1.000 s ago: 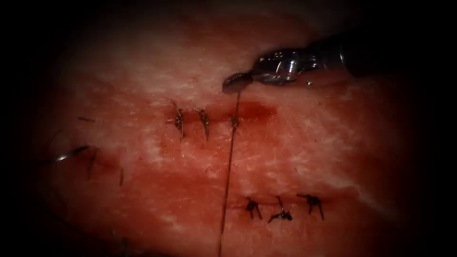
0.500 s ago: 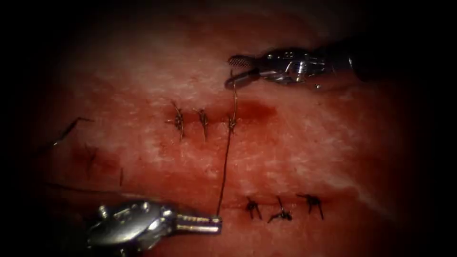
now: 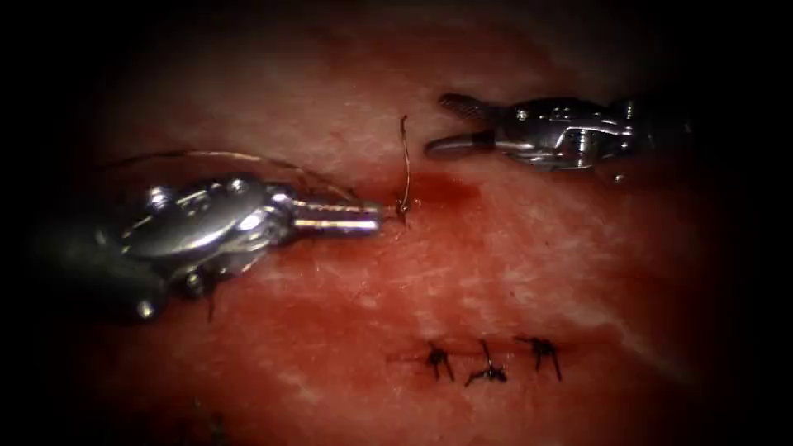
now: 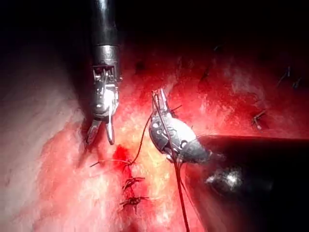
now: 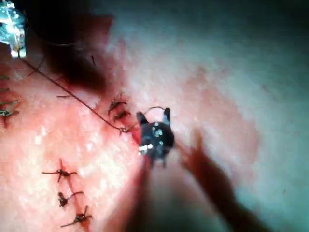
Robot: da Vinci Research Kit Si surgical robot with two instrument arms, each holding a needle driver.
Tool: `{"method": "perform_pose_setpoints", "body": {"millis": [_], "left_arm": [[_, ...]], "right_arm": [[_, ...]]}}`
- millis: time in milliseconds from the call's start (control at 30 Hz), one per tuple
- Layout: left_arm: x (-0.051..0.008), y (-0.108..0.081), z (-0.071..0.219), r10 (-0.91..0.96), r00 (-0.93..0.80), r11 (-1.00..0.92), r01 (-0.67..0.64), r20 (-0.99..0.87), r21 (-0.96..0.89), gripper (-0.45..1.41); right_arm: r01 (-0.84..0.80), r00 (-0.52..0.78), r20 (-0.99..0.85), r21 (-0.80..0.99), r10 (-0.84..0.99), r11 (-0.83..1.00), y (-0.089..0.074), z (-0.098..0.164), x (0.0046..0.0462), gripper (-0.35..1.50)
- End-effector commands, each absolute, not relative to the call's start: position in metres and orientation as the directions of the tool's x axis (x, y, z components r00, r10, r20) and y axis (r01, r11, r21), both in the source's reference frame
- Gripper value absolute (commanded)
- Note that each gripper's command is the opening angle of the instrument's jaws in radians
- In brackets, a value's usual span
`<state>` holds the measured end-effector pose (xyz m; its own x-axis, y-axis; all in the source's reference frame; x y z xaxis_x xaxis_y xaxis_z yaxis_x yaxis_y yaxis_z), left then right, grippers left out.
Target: Wound Closure
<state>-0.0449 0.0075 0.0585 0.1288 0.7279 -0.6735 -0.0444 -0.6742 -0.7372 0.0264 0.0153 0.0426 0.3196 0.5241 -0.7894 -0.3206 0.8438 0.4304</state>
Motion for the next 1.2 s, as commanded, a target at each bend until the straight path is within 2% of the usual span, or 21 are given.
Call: {"method": "perform_pose_setpoints", "body": {"millis": [33, 300, 633, 967, 1200], "left_arm": [[-0.0451, 0.008, 0.060, 0.732, 0.114, -0.671, -0.056, -0.672, -0.740, -0.45], [-0.0449, 0.011, 0.063, 0.734, 0.092, -0.669, -0.072, -0.673, -0.740, -0.45], [-0.0455, 0.016, 0.067, 0.735, 0.082, -0.671, -0.064, -0.674, -0.739, -0.45], [-0.0448, 0.016, 0.074, 0.708, 0.037, -0.701, -0.083, -0.705, -0.708, -0.45], [-0.0447, 0.015, 0.079, 0.714, 0.028, -0.695, -0.094, -0.700, -0.713, -0.45]], "right_arm": [[-0.302, 0.306, -0.803, 0.428, 0.512, 0.852, 0.014, 0.042, 0.0291, 0.83], [-0.246, 0.294, -0.822, 0.429, 0.489, 0.869, 0.013, 0.045, 0.0344, 0.49], [-0.183, 0.271, -0.841, 0.433, 0.469, 0.882, 0.011, 0.045, 0.0336, 0.27], [-0.158, 0.201, -0.865, 0.434, 0.460, 0.887, 0.010, 0.045, 0.0315, 0.24], [-0.144, 0.129, -0.873, 0.453, 0.471, 0.879, 0.009, 0.046, 0.0315, 0.29]]}}
